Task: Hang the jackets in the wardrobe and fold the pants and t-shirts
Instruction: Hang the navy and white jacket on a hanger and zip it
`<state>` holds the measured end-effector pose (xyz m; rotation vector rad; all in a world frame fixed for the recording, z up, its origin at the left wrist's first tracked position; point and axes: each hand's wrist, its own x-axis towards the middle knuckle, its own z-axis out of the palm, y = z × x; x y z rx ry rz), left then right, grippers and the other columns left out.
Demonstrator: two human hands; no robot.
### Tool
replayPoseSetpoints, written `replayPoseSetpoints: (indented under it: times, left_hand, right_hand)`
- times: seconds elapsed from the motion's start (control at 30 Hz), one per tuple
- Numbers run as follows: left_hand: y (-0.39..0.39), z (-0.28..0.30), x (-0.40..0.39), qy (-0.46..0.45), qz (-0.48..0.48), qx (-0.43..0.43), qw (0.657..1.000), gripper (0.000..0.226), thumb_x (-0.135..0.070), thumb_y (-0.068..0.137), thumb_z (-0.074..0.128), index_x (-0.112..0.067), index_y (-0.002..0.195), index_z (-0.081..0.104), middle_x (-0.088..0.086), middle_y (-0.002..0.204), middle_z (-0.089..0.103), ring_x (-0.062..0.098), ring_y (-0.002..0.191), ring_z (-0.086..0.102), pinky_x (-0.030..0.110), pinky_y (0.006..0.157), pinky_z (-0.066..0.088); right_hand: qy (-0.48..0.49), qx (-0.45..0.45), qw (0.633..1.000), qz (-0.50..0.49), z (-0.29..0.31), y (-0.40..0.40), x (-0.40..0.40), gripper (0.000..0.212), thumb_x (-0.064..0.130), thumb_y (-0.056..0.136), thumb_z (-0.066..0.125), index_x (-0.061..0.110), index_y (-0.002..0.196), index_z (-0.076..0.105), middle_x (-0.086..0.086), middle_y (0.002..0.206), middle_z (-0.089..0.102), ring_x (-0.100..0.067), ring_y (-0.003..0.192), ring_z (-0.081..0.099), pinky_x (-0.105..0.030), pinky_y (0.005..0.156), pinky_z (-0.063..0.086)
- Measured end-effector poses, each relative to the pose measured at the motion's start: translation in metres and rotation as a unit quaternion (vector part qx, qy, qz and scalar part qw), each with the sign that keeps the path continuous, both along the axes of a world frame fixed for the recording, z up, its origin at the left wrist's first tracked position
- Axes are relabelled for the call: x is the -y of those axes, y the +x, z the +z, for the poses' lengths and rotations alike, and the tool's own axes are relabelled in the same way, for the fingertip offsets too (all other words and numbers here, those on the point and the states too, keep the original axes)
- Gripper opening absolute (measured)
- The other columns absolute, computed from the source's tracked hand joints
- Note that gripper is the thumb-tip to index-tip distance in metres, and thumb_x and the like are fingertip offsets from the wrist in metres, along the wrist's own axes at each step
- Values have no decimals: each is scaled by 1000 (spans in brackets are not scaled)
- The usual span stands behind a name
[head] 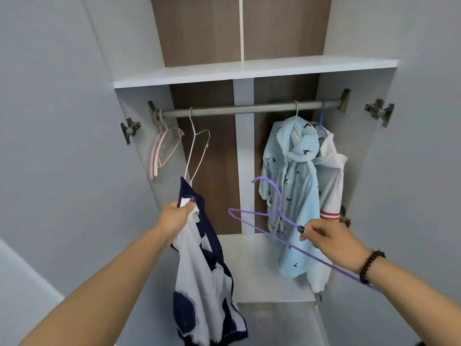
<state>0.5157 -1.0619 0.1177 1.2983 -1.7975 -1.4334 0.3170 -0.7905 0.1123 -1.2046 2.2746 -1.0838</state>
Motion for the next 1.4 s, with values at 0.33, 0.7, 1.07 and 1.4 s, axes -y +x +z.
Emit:
replayPoseSetpoints:
  times: [0.33, 0.7, 1.07, 1.4]
  left_hand:
    - [6, 7, -67, -60, -9, 63, 996, 40, -29, 93, 53, -19, 63, 29, 0, 57, 29, 16, 50, 28, 26, 51, 23]
    - [-22, 40, -181, -99, -21, -40, 994, 40, -47, 91, 57, -13, 72, 50, 4, 65, 48, 19, 61, 44, 30, 57, 34]
    - [-27, 51, -252, -23, -24, -163, 986, 62, -60, 74, 65, -3, 97, 66, 27, 100, 67, 34, 88, 65, 54, 92, 50]
    - [-1, 5, -248, 74, 67, -179, 979, 56, -25, 81, 69, -31, 134, 53, 1, 130, 63, 22, 108, 66, 40, 97, 51]
  right_hand:
    - [27, 44, 994, 91, 17, 13, -56, 29, 10, 95, 51, 11, 70, 66, 13, 39, 39, -3, 40, 34, -12, 45, 30]
    - [15, 97, 984, 146, 3, -9, -101, 37, 9, 96, 47, 22, 64, 61, 5, 56, 48, -3, 49, 39, -14, 51, 35]
    - [23, 162, 977, 139, -50, 8, -96, 22, 11, 95, 50, 21, 75, 54, -3, 65, 55, -18, 62, 52, -27, 62, 43]
    - [-111, 161, 978, 71, -50, 2, -74, 26, 15, 92, 57, 16, 70, 70, -25, 74, 62, -20, 59, 46, -30, 56, 40]
